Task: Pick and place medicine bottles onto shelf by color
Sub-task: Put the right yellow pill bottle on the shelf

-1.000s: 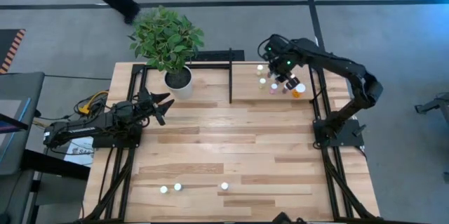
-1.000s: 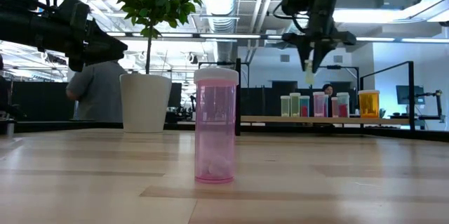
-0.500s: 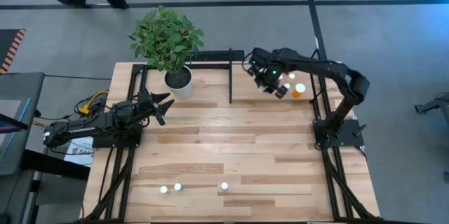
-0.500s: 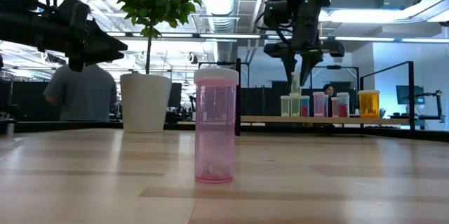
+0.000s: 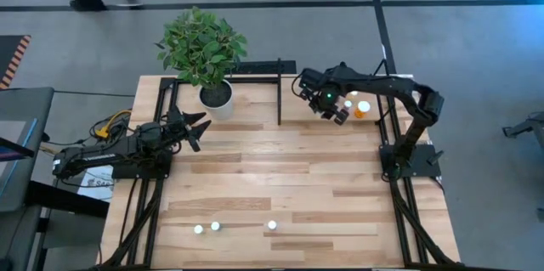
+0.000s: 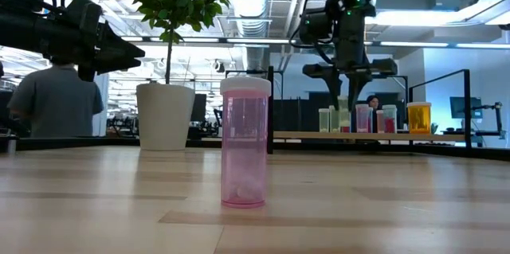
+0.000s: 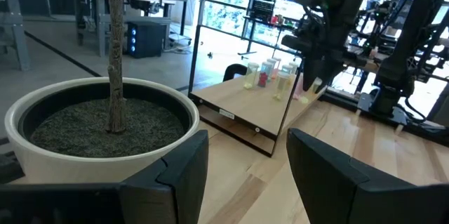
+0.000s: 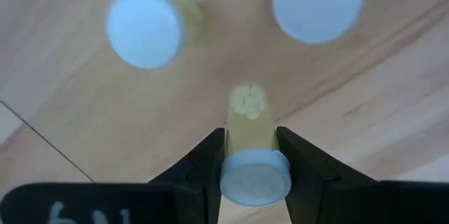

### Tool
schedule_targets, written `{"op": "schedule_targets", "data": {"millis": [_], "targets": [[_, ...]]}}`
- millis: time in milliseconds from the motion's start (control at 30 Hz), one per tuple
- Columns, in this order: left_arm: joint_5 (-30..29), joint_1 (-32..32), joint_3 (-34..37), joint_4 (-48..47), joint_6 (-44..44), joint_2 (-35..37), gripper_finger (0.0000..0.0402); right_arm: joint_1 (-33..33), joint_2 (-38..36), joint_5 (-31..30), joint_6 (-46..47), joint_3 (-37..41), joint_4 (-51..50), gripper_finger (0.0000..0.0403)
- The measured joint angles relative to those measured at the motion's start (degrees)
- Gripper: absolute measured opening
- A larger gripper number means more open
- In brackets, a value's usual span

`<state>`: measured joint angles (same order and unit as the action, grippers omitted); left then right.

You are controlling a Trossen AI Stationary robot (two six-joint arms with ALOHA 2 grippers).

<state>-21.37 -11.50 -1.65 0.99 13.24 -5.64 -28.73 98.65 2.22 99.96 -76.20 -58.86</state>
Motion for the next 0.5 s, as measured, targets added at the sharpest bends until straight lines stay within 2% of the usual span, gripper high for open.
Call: {"op": "schedule_targets", "data": {"millis": [500], "targets": [[0.0, -0.01, 0.01, 0.0, 0.0, 0.01, 0.0181, -2.88, -0.03, 0.79, -1.1, 2.82, 3.45, 0.0135]]}}
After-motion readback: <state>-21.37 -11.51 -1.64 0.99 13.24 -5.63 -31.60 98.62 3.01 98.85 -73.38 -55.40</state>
